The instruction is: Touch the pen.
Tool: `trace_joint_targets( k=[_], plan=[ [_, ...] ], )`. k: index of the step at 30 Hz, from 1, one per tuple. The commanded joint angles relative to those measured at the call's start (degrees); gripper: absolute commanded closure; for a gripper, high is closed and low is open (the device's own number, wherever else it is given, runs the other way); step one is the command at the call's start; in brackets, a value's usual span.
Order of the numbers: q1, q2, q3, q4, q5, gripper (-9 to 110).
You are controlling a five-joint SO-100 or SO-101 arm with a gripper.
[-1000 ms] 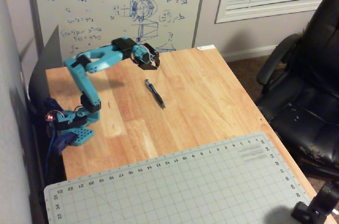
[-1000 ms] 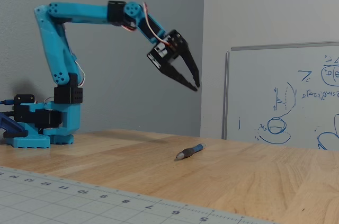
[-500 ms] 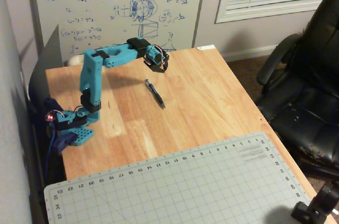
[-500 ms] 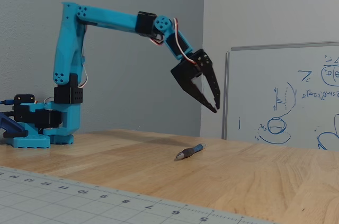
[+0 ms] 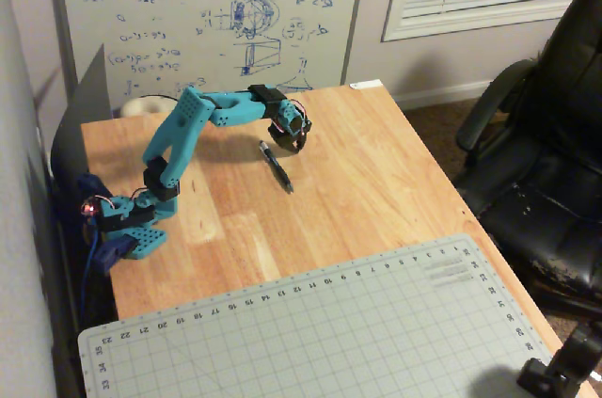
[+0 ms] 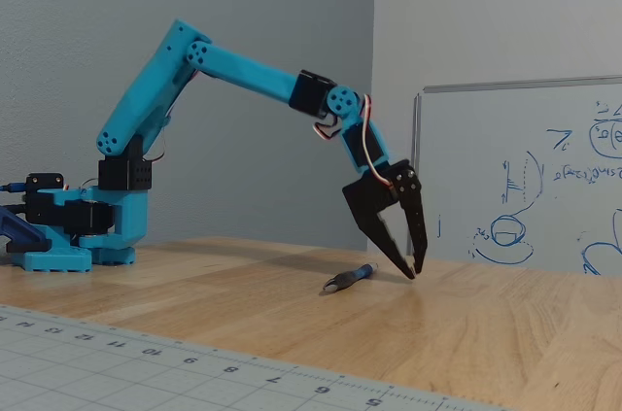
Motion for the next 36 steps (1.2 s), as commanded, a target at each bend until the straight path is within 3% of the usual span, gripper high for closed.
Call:
trace_joint_targets(
  k=[1,21,36],
  plan=[
    [0.62,-0.44,-8.44,-1.49,-0.44,101],
    [1.23,2.64,-9.14,0.26,-0.44,101],
    [1.49,31.03,5.45,23.38,-0.44,101]
  ],
)
